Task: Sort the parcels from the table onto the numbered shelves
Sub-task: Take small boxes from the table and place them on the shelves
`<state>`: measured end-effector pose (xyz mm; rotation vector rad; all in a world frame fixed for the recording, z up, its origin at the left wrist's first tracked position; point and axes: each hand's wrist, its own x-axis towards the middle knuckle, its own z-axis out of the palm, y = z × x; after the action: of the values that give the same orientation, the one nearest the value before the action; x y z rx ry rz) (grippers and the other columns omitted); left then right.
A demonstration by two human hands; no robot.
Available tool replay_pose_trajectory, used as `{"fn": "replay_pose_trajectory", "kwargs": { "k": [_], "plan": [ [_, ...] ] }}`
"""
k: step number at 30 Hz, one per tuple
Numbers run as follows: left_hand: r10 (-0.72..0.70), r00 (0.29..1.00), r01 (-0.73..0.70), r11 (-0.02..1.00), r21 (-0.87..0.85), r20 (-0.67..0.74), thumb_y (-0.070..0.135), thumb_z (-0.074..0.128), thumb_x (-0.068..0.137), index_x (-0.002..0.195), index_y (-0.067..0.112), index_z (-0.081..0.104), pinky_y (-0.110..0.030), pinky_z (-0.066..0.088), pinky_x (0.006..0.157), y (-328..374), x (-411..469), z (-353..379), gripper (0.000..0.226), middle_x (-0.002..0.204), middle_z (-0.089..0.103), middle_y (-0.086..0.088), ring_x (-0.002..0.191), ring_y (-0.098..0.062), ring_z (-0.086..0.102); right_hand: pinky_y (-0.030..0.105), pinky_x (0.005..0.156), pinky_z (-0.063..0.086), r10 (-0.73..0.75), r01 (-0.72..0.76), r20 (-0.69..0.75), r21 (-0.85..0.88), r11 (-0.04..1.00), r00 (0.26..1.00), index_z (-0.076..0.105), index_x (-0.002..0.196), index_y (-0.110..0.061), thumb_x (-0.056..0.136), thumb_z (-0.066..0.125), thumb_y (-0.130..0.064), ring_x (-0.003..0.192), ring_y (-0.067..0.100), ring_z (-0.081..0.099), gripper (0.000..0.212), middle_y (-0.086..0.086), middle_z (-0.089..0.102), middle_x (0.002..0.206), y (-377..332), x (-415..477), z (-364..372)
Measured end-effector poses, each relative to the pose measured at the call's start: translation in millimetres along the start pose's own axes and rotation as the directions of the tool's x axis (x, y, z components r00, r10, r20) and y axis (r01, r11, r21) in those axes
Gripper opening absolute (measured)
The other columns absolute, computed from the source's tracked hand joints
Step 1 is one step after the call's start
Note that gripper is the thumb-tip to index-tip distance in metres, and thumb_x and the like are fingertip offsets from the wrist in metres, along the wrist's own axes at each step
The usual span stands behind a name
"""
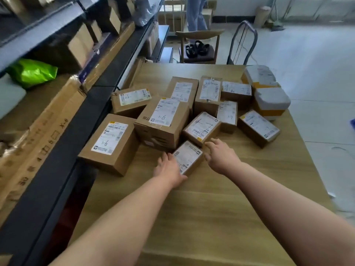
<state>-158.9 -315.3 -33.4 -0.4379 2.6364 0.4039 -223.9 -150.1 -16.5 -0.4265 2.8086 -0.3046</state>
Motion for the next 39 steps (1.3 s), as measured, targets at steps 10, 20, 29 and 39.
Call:
{"fn": "replay_pose_trajectory", "kwargs": {
  "k": [10,20,29,39],
  "plan": [
    [0.084,0.996,-0.082,0.984,0.160,-0.009,0.049,0.072,0.075,0.149,0.008,0.017,-0.036,0.040,0.100,-46,-1,11,0.101,0.138,0.040,-0.010,0.126,-0.028,0.042,0.054,0.115,0.013,-0.037,0.041,0.043,-0.096,0.995,0.998,0.009,0.152,-0.034,0.096,0.049,-0.038,0.145,0.039,-0.005,0.070,0.001,-0.003,0.162,-20,90,3],
    [-0.075,0.996,0.082,0.983,0.165,-0.045,0.049,0.072,0.077,0.149,0.002,0.013,-0.035,0.037,0.103,-35,-19,23,0.105,0.142,0.035,-0.014,0.127,-0.031,0.040,0.062,0.109,0.023,-0.169,0.181,0.133,-0.091,0.979,0.977,0.029,0.139,-0.042,0.088,0.057,-0.051,0.144,0.045,0.001,0.059,-0.005,0.014,0.159,13,48,8],
    [-0.188,0.982,0.187,0.971,0.147,-0.010,0.051,0.075,0.072,0.137,0.003,0.028,-0.036,0.039,0.100,-7,-48,33,0.093,0.136,0.041,-0.015,0.124,-0.032,0.046,0.051,0.099,0.038,-0.275,0.276,0.087,-0.005,0.961,0.958,0.050,0.112,-0.037,0.081,0.055,-0.061,0.134,0.032,0.029,0.040,-0.009,0.047,0.126,75,-39,7],
    [-0.223,0.975,0.223,0.974,0.035,-0.006,0.061,0.080,0.057,0.127,0.012,0.032,-0.032,0.043,0.091,34,-96,74,0.098,0.127,0.044,-0.008,0.117,-0.025,0.051,0.046,0.102,0.034,-0.295,0.300,-0.055,0.140,0.944,0.954,0.053,0.093,-0.031,0.076,0.065,-0.053,0.140,0.017,0.026,0.030,-0.014,0.051,0.107,110,-123,33]
  ]
}}
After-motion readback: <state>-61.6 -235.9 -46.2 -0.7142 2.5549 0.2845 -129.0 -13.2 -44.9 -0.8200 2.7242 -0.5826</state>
